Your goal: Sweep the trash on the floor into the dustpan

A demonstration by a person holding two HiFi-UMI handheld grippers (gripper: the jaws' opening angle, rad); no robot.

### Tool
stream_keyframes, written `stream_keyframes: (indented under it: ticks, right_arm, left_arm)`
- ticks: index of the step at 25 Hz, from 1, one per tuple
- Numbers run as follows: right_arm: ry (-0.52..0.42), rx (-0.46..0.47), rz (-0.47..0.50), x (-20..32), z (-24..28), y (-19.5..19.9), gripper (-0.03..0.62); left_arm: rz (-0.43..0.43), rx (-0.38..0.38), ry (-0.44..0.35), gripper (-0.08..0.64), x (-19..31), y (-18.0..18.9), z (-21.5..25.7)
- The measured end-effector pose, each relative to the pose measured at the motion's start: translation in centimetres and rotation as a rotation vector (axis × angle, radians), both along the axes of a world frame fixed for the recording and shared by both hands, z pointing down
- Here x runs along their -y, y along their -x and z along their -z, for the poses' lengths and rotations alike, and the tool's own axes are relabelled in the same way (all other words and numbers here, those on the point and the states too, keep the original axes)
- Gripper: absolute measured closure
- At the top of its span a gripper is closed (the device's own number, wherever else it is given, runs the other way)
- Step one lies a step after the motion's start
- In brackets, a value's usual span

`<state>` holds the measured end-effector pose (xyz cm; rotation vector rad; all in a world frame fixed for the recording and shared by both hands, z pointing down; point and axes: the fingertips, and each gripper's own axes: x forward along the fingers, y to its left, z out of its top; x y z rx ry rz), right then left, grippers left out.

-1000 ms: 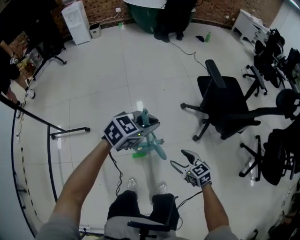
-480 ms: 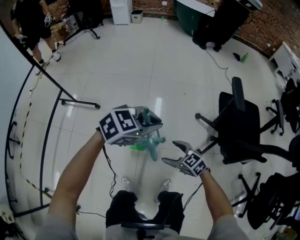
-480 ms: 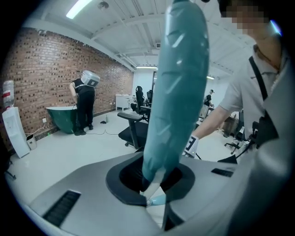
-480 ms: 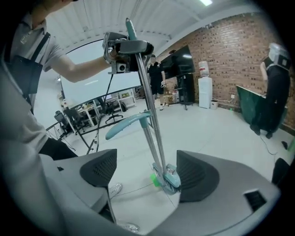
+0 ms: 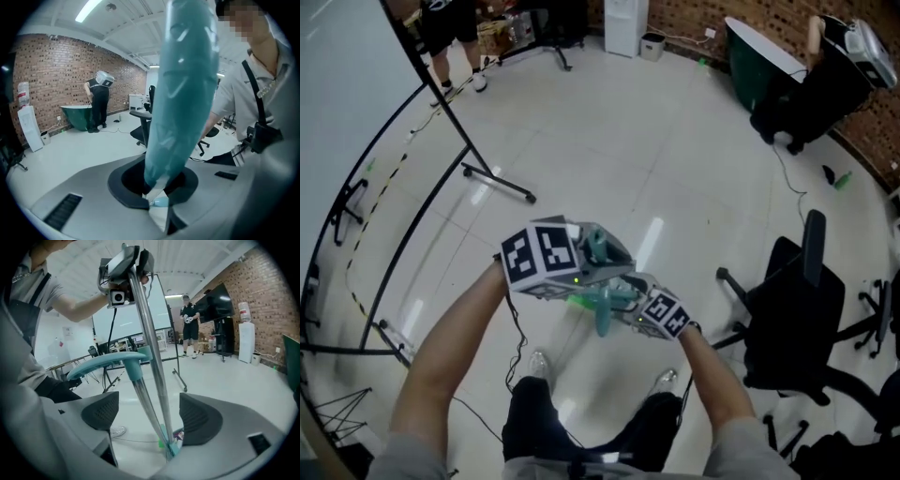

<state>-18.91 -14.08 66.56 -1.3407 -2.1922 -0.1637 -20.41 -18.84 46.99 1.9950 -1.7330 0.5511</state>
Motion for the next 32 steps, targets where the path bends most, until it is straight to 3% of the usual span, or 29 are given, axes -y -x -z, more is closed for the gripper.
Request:
stream_keyframes:
  ticks: [5, 9, 22, 29, 30, 31, 32]
  right_arm:
    - [-0.006, 0.061, 0.101, -1.7, 0.1, 1.4, 0.205]
    - [-0.010, 0.114, 0.135, -2.7, 0.9, 1.8, 0.296]
    - [0.014, 0.125, 0.180, -3.1, 0.9, 2.5, 0.388]
    - [-0.017, 0.093, 0.141, -2.6, 0.4, 2.6, 0.377]
    - [-0.024, 0.078, 0.131, -2.6, 0.3, 2.7, 0.312]
    - [-0.031, 0.064, 0.122, -2.5, 0.2, 2.7, 0.241]
    - [-0.042, 0.051, 0.112, -2.4, 0.1, 2.6, 0.208]
  left_arm:
    - [0.027, -0.002, 0.020, 0.538, -0.2, 0.2, -0.4]
    - [0.034, -0.011, 0.019, 0.538, -0.7, 0.0, -0.3]
    - [0.106, -0.020, -0.012, 0.535, -0.5, 1.4, -0.5]
    - [0.168, 0.008, -0.041, 0.528, -0.3, 1.6, -0.3]
    - [0.178, 0.010, -0.056, 0.477, -0.3, 1.7, -0.1]
    - [0.188, 0.013, -0.072, 0.379, -0.4, 1.8, 0.3]
    - [0.199, 0.019, -0.086, 0.315, -0.7, 1.8, 0.6]
